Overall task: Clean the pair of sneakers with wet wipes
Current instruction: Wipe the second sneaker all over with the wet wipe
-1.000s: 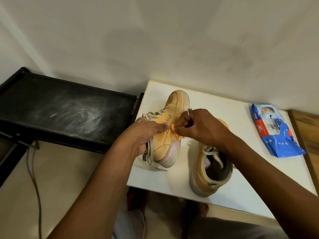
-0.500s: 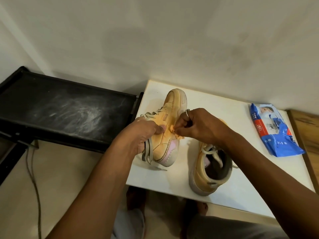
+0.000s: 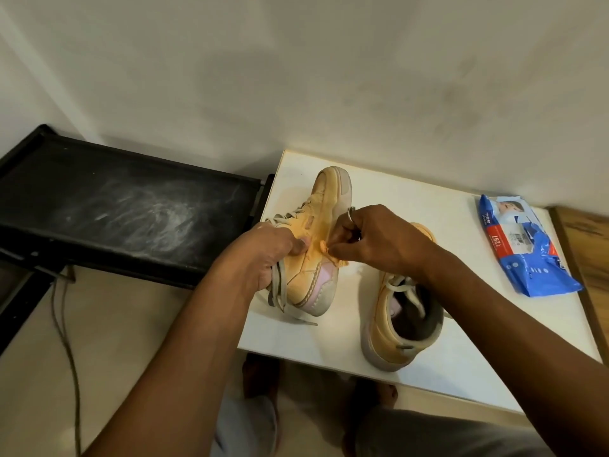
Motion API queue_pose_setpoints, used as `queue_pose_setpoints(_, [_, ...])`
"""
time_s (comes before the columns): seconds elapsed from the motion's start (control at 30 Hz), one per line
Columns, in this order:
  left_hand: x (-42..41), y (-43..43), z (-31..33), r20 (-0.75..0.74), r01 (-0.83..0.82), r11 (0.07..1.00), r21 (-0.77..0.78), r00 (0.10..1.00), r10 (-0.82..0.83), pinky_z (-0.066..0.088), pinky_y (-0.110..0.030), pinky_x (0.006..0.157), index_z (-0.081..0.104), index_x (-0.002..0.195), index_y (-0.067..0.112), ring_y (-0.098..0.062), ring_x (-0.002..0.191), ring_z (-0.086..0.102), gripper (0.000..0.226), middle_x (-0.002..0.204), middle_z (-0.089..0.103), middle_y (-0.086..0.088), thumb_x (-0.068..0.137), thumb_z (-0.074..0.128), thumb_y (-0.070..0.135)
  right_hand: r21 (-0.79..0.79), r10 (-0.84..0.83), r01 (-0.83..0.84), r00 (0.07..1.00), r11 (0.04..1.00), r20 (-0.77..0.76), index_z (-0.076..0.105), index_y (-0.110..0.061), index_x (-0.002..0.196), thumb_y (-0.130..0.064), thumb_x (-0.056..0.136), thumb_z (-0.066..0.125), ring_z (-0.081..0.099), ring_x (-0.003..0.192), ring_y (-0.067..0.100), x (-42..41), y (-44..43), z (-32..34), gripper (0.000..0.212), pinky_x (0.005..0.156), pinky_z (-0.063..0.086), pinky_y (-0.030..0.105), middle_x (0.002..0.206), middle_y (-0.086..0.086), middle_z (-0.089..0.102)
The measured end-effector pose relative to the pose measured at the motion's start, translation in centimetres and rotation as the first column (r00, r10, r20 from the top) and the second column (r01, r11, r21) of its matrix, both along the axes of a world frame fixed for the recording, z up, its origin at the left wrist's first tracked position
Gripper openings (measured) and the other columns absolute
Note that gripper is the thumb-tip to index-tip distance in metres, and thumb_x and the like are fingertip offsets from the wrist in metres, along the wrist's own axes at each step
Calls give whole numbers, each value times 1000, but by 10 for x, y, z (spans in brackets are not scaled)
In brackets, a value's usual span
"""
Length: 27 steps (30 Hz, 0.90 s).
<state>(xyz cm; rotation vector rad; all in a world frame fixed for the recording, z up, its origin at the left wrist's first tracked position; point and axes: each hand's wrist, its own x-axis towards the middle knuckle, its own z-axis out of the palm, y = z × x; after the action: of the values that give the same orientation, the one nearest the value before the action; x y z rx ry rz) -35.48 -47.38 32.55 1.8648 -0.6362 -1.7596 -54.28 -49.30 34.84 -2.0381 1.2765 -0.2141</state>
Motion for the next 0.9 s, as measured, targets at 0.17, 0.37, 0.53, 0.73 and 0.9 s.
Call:
queue_pose_setpoints(0.17, [-1, 1, 0, -23, 1, 1000, -3, 1000, -1, 50, -58, 88, 51, 125, 12, -39, 98, 63, 53, 112, 63, -15, 79, 78, 15, -293, -159, 157, 987, 943, 15, 71, -15, 78, -28, 88, 68, 61, 66, 11, 2, -2, -13, 16, 66, 52, 34, 74, -7, 69])
queue_pose_setpoints(0.37, [-2, 1, 1, -14, -5, 1000, 3, 1000, 5, 48, -59, 91, 52, 124, 13, -39, 101, 61, 51, 113, 62, -14, 80, 76, 17, -123, -93, 89, 995, 988, -26, 70, -21, 75, -28, 86, 70, 61, 66, 4, -2, -4, -2, 13, 62, 47, 24, 71, -10, 68])
queue_pose_setpoints(0.53, [-2, 2, 0, -21, -18, 1000, 7, 1000, 19, 50, -59, 89, 54, 121, 13, -39, 99, 63, 46, 110, 64, -15, 81, 75, 18, 21, 79, -78, 995, 997, -59, 73, -24, 84, -30, 84, 72, 64, 73, 6, 2, 1, 4, 5, 69, 54, 28, 79, -10, 71])
queue_pose_setpoints(0.73, [-1, 5, 6, -191, -45, 999, 10, 980, 46, 51, -55, 89, 59, 120, 13, -36, 96, 66, 30, 106, 69, -14, 92, 63, 23, -284, -38, 38, 999, 958, 6, 75, -24, 98, -27, 90, 67, 58, 73, 3, 5, 1, -3, 13, 69, 48, 19, 87, -15, 67])
queue_pose_setpoints(0.9, [0, 5, 9, -248, -85, 996, 9, 965, 85, 52, -50, 87, 60, 119, 19, -33, 96, 66, 31, 107, 69, -12, 98, 49, 39, -388, 149, -165, 986, 907, -72, 75, -20, 103, -11, 92, 62, 60, 92, 11, 7, 6, -4, 19, 83, 54, 34, 103, -3, 67])
